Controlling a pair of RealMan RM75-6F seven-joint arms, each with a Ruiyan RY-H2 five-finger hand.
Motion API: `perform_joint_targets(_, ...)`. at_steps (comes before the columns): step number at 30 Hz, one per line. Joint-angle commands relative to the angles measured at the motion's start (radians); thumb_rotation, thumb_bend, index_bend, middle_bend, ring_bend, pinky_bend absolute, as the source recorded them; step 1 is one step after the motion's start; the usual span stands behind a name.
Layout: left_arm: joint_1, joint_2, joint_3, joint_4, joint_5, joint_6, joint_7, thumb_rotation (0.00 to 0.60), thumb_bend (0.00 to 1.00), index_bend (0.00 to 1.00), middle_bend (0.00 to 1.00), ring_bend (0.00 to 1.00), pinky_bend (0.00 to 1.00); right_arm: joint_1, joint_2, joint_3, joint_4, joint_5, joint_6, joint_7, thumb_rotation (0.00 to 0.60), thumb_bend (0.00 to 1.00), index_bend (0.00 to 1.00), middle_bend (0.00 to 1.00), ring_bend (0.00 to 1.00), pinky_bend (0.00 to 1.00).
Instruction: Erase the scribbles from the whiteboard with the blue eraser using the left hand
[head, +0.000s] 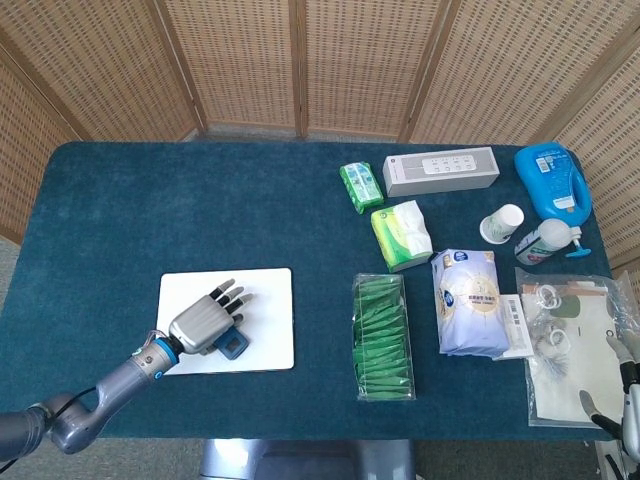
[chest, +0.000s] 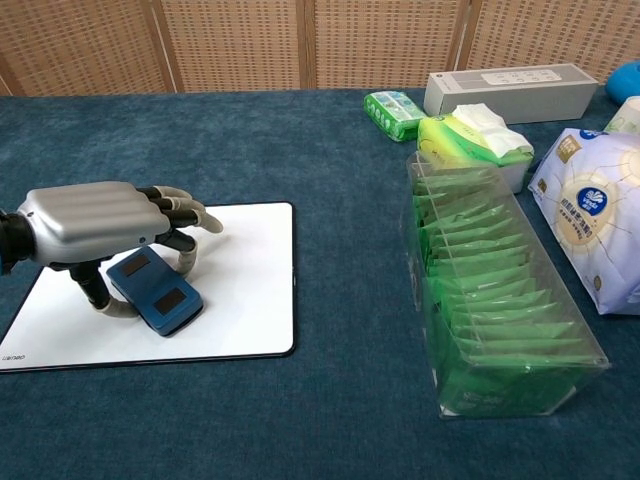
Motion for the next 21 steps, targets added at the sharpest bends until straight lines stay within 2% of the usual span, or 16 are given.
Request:
perform_joint_targets(1,-0.002,-0.004,0.002,-0.002,0.005,-0.003,0.0,0.6,0.28,0.7,0.11,0.0,0.0,0.0,0.0,0.0,0.0,0.001,-0.001,0.0,0.6,0.23,0.14,0.11,0.0,0.03)
perform_joint_targets(14,-0.013,-0.014,0.006,-0.041,0.023,-0.021,-0.046,0.6,0.28,0.7,0.11,0.0,0.0,-0.003,0.002,0.001,0.002,0.002,0.003,0.003,0.6,0.23,0.14,0.11,0.0,0.03)
perform_joint_targets(21,-0.018,-0.001,0.008,-0.091,0.048,-0.018,-0.129,0.6,0.28,0.7,0.11,0.0,0.0,-0.003,0.002,0.002,0.002,0.003,0.003,0.002,0.6,0.23,0.14,0.11,0.0,0.03)
